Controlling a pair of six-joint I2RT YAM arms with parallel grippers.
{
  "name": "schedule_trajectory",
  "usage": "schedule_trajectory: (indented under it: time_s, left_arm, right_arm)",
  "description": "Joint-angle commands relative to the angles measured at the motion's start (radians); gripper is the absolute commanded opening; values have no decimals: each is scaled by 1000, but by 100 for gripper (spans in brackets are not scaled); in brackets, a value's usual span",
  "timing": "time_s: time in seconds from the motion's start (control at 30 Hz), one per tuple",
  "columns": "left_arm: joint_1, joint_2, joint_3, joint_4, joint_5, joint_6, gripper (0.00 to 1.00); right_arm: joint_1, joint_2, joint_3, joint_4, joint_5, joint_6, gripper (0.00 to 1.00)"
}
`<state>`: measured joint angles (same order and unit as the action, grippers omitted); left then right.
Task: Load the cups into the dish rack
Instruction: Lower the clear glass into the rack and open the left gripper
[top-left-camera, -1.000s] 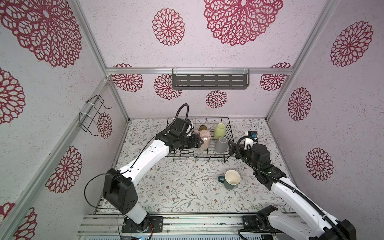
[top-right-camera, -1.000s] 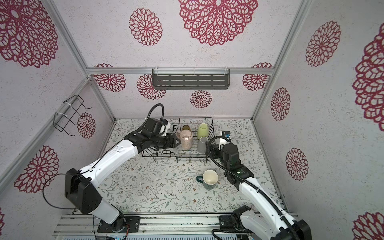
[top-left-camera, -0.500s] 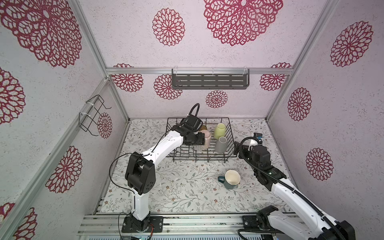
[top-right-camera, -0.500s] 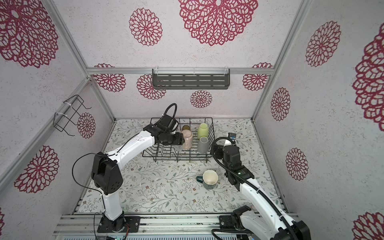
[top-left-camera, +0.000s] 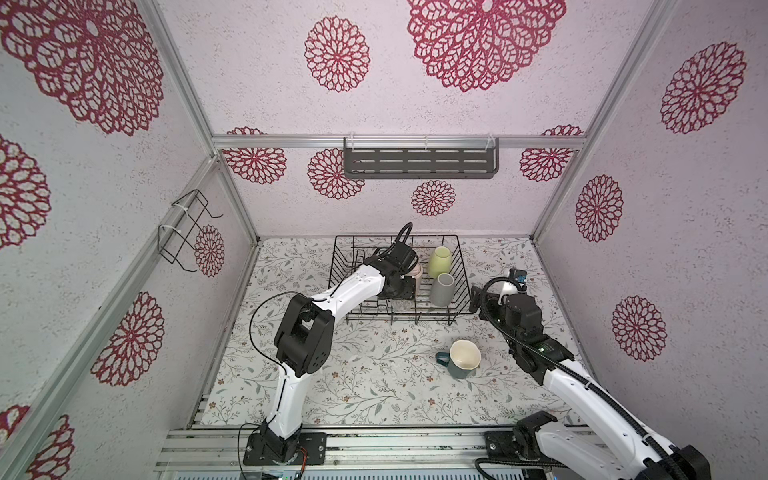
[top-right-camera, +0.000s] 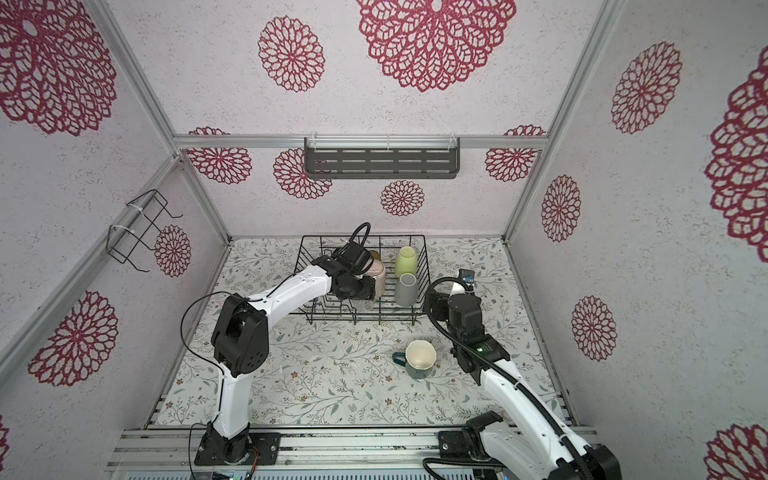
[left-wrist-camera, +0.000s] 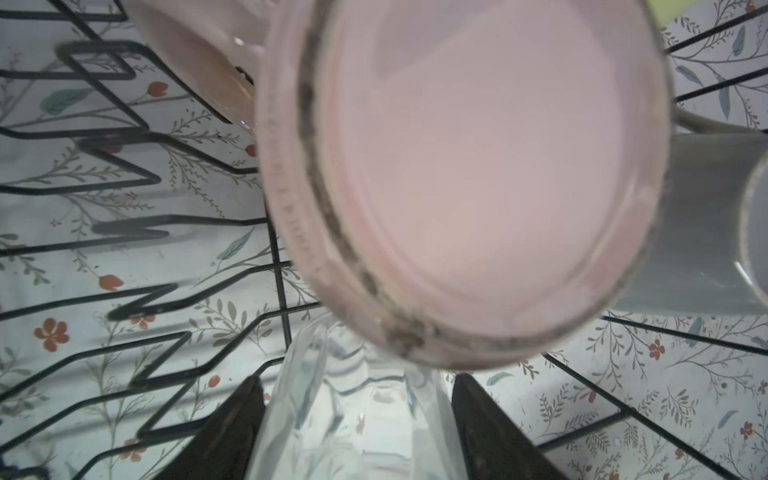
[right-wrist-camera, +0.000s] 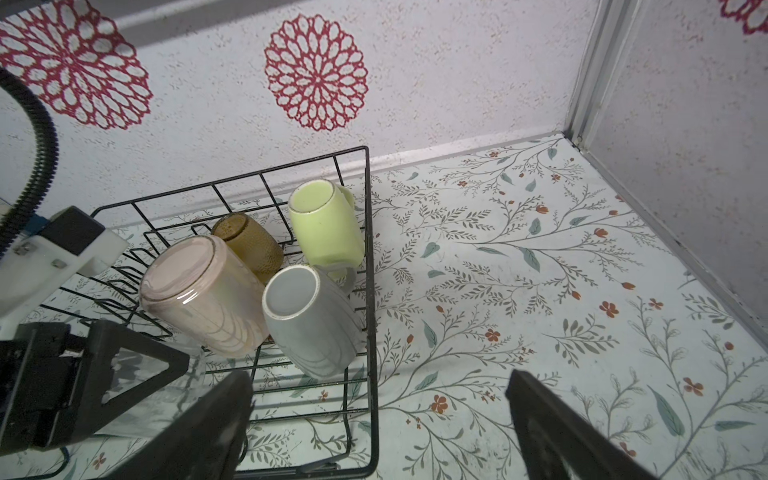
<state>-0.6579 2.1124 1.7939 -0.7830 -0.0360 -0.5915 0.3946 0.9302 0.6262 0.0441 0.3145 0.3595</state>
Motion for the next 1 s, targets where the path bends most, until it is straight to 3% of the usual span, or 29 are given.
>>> schedule_trajectory:
  time_s: [0.0,0.17,0.43,0.7,0.97]
  left_arm:
    - [-16,23,24,9,-9,-6,65]
    - [-22,43,36,-1,1,-4,66]
    - [-28,60,60,-18,7,-2,81]
    - [-32,52,65,-36,2,-4,82]
    - [-43,-52,44,-48,-49,-4,86]
  right_arm:
    - [-7,-18,-2,20,8,6,99]
    - [-7,-13,1,22,8,13,99]
    - [-10,-24,3,16,3,13,99]
    - [-10,-50,-5,2,1,11,99]
    - [-10,-44,43,-77,-88,2,99]
